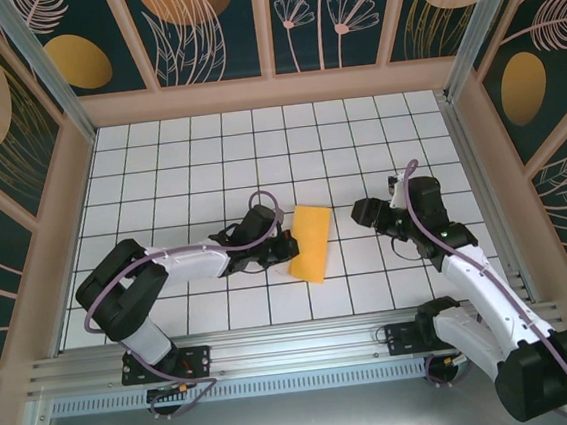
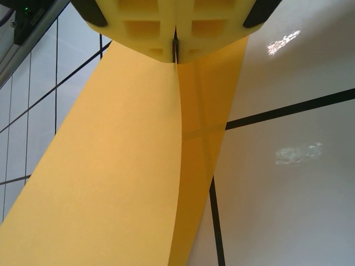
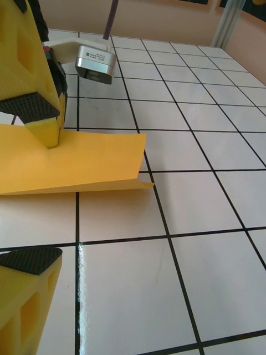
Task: Fold a paper plane with a square sheet of paper (pick it up from the middle)
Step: Fold the triangle a second time at the center of the table.
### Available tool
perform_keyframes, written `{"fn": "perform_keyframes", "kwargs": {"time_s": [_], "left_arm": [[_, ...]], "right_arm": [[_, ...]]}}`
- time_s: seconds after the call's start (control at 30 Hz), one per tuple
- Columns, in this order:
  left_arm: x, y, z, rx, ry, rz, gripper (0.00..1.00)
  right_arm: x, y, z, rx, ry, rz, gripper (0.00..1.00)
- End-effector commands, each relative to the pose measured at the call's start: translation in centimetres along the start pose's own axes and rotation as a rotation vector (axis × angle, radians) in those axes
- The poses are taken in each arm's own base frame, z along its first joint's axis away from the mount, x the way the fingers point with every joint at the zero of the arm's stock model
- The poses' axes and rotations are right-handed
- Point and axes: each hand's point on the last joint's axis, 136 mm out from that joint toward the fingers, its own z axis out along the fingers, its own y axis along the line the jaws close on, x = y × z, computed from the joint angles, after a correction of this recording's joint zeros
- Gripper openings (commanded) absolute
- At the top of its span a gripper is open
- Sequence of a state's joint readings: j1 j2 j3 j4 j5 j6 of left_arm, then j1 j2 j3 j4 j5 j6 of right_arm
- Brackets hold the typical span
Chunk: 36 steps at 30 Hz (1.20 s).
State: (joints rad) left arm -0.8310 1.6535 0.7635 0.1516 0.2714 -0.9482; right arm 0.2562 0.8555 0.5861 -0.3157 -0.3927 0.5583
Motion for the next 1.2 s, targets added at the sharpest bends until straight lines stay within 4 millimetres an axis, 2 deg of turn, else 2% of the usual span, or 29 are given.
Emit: {"fn": "perform_keyframes", "kwargs": {"time_s": [0.0, 0.2, 0.3, 0.37, 0.43, 0.57, 0.63, 0.77, 0.93, 1.07, 1.17], "left_arm": [[0.0, 0.4, -0.8, -0.018, -0.015, 0.038, 0.00], [0.0, 0.5, -1.2, -0.027, -0.018, 0.043, 0.00], [0.1, 1.0, -1.1, -0.039, -0.024, 0.035, 0.00], [0.0, 0.9, -0.9, -0.037, -0.019, 0.032, 0.00], [-0.1, 0.7, -0.7, -0.024, -0.015, 0.023, 0.00], [-0.2, 0.6, -0.6, -0.030, -0.015, 0.011, 0.00], [0.0, 0.8, -0.5, -0.032, -0.006, -0.002, 0.00], [0.0, 0.6, -0.4, -0.021, -0.004, -0.032, 0.00], [-0.5, -0.9, -0.1, 0.030, 0.001, -0.063, 0.00], [-1.2, -1.9, 0.2, 0.038, 0.003, -0.064, 0.00], [-1.7, -2.0, 0.4, 0.024, -0.003, -0.072, 0.00]], "right_arm": [[0.1, 0.9, -0.7, -0.043, -0.008, 0.031, 0.65], [0.1, 1.1, -0.6, -0.065, -0.024, 0.053, 0.64], [1.0, -0.4, 0.5, -0.048, -0.003, 0.125, 0.53], [1.6, 0.6, 1.1, -0.139, 0.040, 0.092, 0.53], [2.4, 2.3, 1.4, -0.228, 0.078, 0.056, 0.44], [4.3, 4.0, 1.8, -0.140, 0.044, -0.173, 0.47], [6.4, 5.1, 2.3, -0.133, 0.085, -0.289, 0.47], [9.8, 5.6, 3.8, -0.050, 0.125, -0.474, 0.48], [13.4, 7.6, 5.3, -0.002, 0.099, -0.709, 0.53], [14.7, 7.6, 6.4, 0.060, 0.098, -0.806, 0.56], [15.4, 8.1, 6.6, 0.025, 0.098, -0.844, 0.60]]}}
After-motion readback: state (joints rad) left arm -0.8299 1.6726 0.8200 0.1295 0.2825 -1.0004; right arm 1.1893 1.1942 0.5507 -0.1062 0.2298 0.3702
